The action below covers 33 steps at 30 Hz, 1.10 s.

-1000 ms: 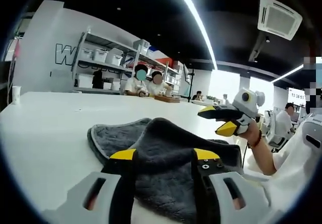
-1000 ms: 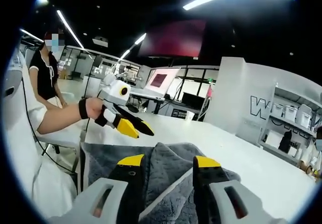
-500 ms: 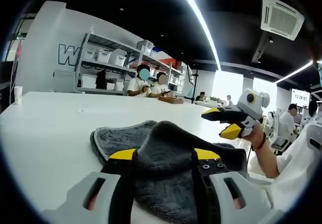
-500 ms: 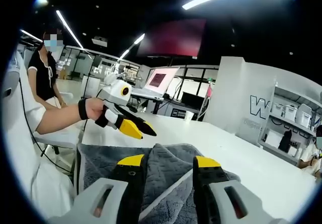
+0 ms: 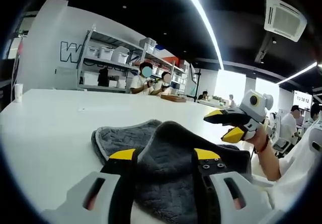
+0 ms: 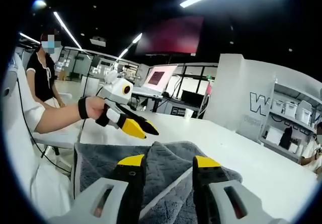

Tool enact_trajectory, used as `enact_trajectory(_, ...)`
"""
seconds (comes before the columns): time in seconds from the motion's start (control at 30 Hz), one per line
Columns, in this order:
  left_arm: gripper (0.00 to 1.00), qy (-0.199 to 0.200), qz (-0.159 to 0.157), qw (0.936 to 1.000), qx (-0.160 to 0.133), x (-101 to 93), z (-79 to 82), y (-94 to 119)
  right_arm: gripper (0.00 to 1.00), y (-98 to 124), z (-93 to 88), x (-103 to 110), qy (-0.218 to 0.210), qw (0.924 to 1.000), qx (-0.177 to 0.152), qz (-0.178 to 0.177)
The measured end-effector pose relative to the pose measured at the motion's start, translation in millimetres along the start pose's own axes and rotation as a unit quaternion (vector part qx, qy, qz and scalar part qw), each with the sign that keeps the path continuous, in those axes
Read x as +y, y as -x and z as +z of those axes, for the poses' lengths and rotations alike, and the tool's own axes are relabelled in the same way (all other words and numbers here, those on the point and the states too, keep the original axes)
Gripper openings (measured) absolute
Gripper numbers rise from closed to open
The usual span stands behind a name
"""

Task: Open the folded towel by lifting each exposed corner and separating the folded layers until the towel lies flat within the target outline without major curled edges

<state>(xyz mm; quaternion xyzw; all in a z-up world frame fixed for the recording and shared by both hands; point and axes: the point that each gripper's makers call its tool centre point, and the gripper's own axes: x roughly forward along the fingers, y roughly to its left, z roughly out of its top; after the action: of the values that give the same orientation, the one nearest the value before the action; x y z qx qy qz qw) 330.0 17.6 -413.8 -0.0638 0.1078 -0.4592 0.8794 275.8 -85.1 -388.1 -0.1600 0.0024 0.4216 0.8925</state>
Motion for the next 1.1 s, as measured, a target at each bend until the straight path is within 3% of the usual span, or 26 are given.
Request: enact_trajectory(1.1,0.43,0.015,0.039,0.9991,0.001,18.4,0.1,-12,0.32,-14,0.5,-8,-0.008,0.9999,0.01,-0.007)
